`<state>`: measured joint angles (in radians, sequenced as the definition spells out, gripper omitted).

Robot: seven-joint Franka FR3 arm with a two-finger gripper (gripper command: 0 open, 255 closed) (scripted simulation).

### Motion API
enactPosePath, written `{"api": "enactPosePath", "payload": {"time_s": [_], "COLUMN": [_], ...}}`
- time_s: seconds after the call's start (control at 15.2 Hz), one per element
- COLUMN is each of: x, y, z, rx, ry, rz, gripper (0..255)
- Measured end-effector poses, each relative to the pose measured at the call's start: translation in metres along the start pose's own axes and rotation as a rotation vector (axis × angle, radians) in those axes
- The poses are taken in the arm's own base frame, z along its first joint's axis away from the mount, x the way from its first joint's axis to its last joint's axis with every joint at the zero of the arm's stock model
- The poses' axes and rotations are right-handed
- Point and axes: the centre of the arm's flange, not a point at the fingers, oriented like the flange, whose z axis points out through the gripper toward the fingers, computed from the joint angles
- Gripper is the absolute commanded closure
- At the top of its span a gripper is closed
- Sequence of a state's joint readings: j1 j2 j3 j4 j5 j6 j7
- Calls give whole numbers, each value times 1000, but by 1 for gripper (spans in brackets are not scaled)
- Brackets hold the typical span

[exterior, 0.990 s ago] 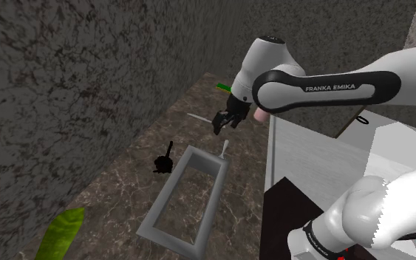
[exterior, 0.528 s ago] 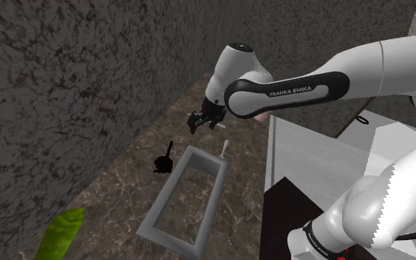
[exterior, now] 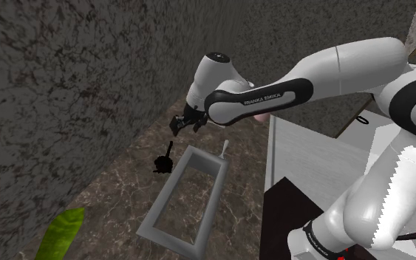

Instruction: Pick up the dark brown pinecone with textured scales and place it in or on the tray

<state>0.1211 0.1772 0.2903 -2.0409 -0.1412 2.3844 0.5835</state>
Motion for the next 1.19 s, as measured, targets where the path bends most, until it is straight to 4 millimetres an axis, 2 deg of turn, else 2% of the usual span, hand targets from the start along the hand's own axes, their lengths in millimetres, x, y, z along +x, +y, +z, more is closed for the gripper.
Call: {"api": "enactPosePath", "payload": {"time_s": [0.26, 0.66, 0.73, 1.19], "x": [-1, -1, -1, -1], "y": [-1, -1, -1, -1], "z": [21, 24, 24, 24], "rx": [0, 0, 0, 0], "ry": [0, 1, 1, 1], "rz": [1, 1, 1, 1], "gripper": [0, 0, 255, 255]}}
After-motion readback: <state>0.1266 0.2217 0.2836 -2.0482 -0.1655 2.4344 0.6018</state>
